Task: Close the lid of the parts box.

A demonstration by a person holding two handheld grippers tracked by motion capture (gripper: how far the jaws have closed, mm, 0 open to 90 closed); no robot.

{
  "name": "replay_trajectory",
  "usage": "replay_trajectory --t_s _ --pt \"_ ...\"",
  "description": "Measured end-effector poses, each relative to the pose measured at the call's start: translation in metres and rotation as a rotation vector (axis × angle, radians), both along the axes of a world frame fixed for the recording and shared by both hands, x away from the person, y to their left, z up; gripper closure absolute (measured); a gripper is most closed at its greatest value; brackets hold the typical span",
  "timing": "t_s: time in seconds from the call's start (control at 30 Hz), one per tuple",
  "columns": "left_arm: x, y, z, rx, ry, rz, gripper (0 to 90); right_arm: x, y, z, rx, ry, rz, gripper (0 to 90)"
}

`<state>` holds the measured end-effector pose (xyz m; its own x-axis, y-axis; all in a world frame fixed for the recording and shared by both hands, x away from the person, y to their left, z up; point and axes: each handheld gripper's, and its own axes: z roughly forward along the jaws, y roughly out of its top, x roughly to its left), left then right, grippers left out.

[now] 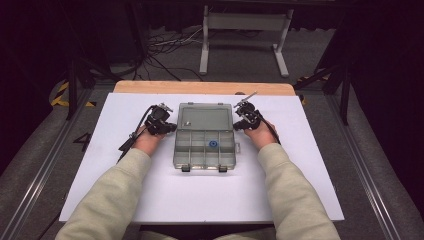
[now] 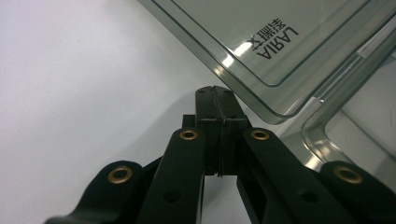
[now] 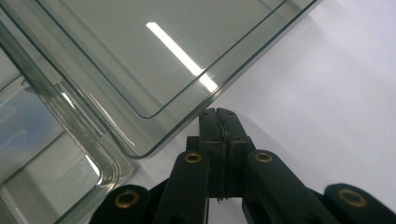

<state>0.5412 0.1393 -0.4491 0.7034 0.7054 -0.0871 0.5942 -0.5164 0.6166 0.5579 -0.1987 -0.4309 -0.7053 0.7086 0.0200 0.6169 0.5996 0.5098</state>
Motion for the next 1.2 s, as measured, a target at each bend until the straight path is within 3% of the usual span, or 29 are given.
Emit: replay_trajectory --t_s 0.17,0.77,1.2 --pt "0.0014 -0.0028 -0.0013 -0.001 -0.021 0.012 89.6 0.002 0.0009 -0.0004 0.004 -0.006 -0.002 90.0" --pt "0.0047 -0.0052 -0.0026 -0.015 -0.032 0.018 89.6 0.0077 0.0033 -0.0013 0.018 -0.015 -0.01 90.0" --pt "0.0043 0.0014 0.0033 -0.05 -0.051 0.031 89.6 0.0074 0.0003 0.005 0.055 -0.06 -0.024 89.7"
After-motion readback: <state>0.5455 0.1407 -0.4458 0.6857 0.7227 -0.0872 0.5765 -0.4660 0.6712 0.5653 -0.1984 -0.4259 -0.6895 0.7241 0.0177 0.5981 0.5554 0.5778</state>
